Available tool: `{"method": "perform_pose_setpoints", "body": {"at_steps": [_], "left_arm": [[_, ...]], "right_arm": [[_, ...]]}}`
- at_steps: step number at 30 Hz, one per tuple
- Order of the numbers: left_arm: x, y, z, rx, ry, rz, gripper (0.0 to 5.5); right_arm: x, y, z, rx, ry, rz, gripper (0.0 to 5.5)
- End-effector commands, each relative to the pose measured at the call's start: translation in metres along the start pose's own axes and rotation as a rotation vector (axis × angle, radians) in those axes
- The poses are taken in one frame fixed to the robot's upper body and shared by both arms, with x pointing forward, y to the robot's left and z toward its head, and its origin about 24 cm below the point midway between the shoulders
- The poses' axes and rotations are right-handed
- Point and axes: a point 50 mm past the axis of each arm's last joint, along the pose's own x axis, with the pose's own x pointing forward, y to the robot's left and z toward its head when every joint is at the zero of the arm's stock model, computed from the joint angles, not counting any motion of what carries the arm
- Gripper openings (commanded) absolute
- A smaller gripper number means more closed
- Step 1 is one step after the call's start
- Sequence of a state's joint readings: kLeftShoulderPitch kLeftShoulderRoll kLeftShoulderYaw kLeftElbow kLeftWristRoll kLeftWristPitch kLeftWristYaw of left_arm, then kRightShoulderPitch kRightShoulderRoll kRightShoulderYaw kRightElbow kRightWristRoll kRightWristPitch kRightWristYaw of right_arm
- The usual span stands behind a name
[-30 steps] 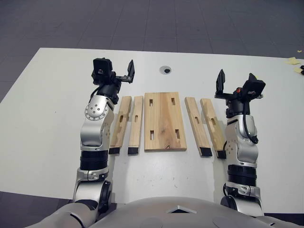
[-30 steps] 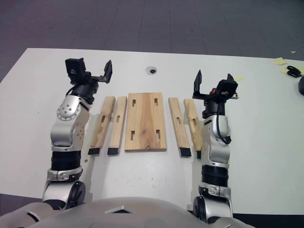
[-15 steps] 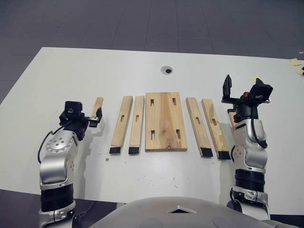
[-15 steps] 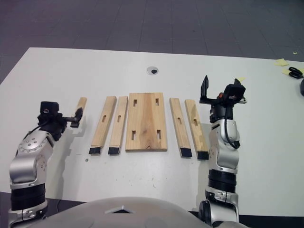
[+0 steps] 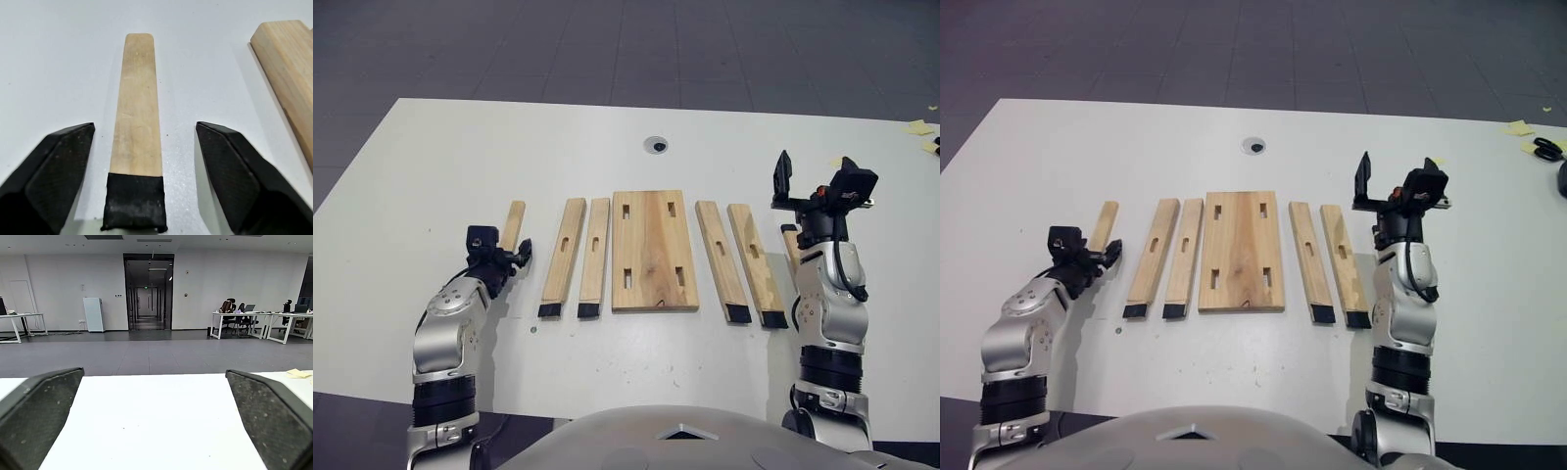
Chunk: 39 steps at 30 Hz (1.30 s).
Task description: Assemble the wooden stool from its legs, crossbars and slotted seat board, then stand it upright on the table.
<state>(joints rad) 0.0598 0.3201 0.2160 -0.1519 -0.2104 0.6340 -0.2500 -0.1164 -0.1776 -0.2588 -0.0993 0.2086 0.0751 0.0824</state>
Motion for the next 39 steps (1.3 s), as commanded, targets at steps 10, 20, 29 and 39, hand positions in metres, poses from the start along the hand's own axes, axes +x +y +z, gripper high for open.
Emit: {"method": "perform_pose_setpoints", "body": {"at_steps": [10,20,29,39], "left_arm": [[-0.008,0.004,-0.06,0.011,0.276,-0.016,1.8],[0.008,-0.013,0.007,0.045,-0.067,-0.036,1.3],[-0.013,-0.079,0.139,0.129,-0.671,-0.455,1.3],[-0.022,-0.143,0.122,0.268,-0.65,-0.794,1.3]], "right_arm": [[0.01,0.004,0.011,0.003,-0.033,0.009,5.4],[0.016,0.008,0.017,0.036,-0.014,0.067,5.4],[0.014,0.055,0.084,0.845,0.12,0.793,5.4],[-0.004,0.099,0.08,0.975,0.344,0.898,5.4]]}}
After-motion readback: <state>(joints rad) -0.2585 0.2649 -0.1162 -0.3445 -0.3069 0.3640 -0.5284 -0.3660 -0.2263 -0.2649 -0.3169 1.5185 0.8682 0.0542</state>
